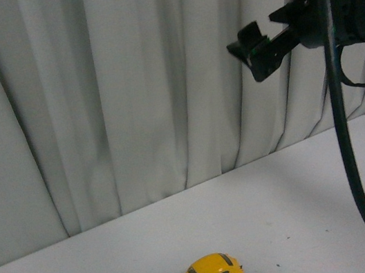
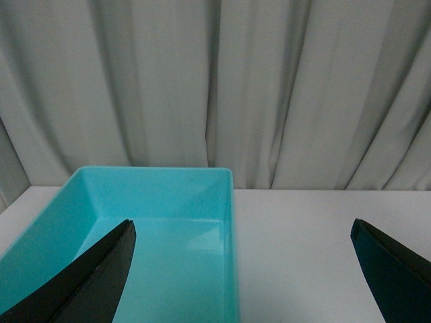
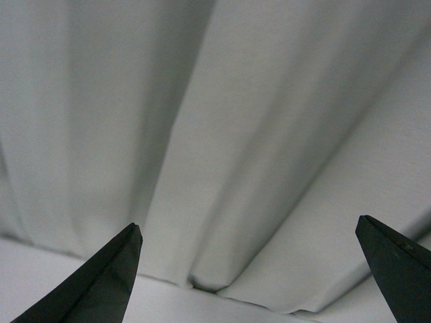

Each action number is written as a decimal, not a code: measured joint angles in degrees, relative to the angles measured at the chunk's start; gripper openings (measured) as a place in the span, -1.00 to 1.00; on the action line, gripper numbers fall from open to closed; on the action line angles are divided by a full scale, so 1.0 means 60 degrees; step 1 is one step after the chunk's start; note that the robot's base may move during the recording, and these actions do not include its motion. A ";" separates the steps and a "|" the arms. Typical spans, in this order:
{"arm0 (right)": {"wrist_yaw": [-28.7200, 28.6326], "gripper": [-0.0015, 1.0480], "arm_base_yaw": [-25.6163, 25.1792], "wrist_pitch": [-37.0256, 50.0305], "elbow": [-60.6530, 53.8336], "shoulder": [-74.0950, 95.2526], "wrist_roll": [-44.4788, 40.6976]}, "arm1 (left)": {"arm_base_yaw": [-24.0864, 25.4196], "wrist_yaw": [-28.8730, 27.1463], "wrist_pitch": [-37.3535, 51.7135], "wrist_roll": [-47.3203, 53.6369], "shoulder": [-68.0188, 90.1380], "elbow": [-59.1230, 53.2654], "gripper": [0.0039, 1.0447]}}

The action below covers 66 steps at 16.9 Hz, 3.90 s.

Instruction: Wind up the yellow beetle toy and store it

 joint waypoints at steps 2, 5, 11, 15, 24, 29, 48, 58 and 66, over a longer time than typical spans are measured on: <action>-0.1472 0.87 0.0036 -0.1545 0.0984 0.0973 -0.1625 | 0.0000 0.0000 0.0000 0.0004 0.0000 0.0000 0.88; -0.2798 0.87 0.0295 -0.3588 0.1767 0.1763 -0.3610 | 0.0000 0.0004 0.0000 0.0000 0.0000 0.0000 0.88; -0.3384 0.87 0.0903 -0.7774 0.2809 0.3417 -0.8575 | 0.0000 0.0004 0.0000 0.0000 0.0000 0.0000 0.88; -0.3089 0.87 0.1665 -0.9606 0.3355 0.4346 -1.1027 | 0.0000 0.0000 0.0004 0.0000 0.0000 0.0000 0.88; -0.2871 0.87 0.2273 -1.1063 0.4692 0.6029 -1.2025 | 0.0000 0.0000 0.0007 0.0000 0.0000 0.0000 0.88; -0.2164 0.87 0.2313 -1.1377 0.4732 0.6462 -1.2947 | 0.0000 0.0004 0.0004 0.0004 0.0000 0.0000 0.88; -0.1687 -0.20 0.2422 -1.1406 0.5002 0.6688 -1.1165 | 0.0000 0.0004 0.0007 0.0004 0.0000 0.0000 0.88; -0.1934 -0.20 0.2193 -1.1191 0.4867 0.6714 -1.0950 | 0.0000 0.0004 0.0004 0.0004 0.0000 0.0000 0.88; -0.2437 -0.20 0.1173 -1.0386 0.3668 0.6273 -1.1373 | 0.0000 0.0004 0.0004 0.0000 0.0000 0.0000 0.88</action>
